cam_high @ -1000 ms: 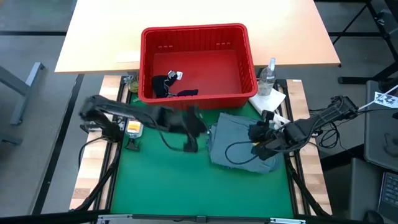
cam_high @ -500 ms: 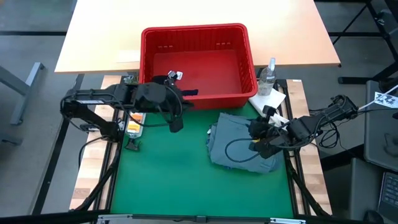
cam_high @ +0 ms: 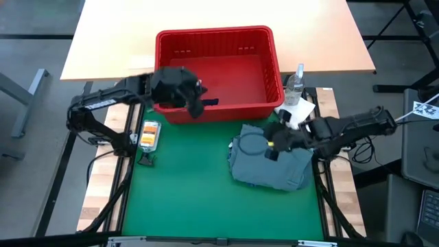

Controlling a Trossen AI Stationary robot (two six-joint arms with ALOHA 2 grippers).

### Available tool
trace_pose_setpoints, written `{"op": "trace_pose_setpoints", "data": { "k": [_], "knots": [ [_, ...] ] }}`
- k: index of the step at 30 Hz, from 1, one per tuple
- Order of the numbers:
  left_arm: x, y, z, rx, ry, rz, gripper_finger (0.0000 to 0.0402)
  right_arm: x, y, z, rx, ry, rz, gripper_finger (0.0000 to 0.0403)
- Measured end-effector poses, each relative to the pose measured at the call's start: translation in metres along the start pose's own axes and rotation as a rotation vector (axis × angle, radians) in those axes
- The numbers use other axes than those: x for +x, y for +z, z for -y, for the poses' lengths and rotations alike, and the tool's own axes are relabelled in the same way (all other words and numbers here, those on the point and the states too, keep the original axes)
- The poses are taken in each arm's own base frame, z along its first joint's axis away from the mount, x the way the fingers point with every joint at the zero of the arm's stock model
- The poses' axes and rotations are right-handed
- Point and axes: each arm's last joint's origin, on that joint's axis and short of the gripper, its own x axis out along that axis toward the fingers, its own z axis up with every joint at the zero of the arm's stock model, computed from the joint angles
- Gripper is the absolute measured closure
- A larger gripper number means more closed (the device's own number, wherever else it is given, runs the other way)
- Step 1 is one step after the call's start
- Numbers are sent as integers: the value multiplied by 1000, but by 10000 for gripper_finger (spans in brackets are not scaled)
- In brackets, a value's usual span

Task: Fold Laundry from Bin
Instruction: Fold the dark blue underwear shorts

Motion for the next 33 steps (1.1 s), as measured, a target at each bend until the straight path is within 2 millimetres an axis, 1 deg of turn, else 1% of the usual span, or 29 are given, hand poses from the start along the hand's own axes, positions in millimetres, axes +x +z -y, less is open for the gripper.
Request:
{"op": "trace_pose_setpoints", "data": {
  "k": [3,5,10,13,16,20,25,29,33],
  "knots": [
    [12,2,-26,-6,85,-18,378,8,11,11,33,38,46,315],
    [17,3,-45,2,144,-31,364,12,19,18,31,27,93,315],
    [31,1,-86,-15,270,-79,306,18,35,35,15,-31,208,315],
    [47,-4,-105,30,324,-148,272,21,40,42,-4,-73,241,315],
    [69,-12,-124,72,362,-229,247,26,42,42,-35,-122,241,315],
    [105,-28,-148,56,377,-338,229,33,44,40,-54,-196,226,315],
    [146,-54,-178,20,363,-464,225,42,46,33,-16,-123,220,315],
    [171,-78,-198,-7,378,-575,225,52,46,28,42,-83,198,315],
    [194,-100,-212,-31,377,-656,225,62,46,23,50,-66,171,315]
  ]
}}
